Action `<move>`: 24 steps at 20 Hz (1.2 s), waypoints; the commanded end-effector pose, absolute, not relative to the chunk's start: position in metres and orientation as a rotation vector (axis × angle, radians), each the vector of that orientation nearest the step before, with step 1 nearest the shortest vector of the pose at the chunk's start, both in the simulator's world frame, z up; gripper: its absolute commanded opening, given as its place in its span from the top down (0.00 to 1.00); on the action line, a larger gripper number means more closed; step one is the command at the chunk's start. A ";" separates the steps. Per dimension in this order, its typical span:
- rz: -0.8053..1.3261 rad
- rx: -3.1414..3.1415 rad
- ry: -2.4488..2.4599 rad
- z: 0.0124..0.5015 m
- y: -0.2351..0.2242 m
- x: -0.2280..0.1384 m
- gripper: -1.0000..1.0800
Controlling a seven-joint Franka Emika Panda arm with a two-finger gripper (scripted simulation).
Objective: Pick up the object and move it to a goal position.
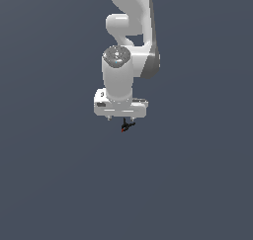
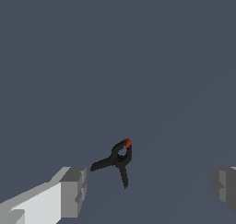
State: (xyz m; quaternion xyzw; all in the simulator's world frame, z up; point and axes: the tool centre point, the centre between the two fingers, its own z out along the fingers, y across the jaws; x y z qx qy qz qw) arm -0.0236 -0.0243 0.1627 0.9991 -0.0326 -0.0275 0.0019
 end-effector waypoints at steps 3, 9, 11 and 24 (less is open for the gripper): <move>-0.082 3.134 -0.156 0.155 -0.022 -0.027 0.04; -0.066 3.127 -0.298 0.135 -0.016 -0.036 0.04; -0.059 3.121 -0.363 0.126 -0.014 -0.040 0.04; -0.011 3.042 -0.788 0.074 -0.004 -0.075 0.04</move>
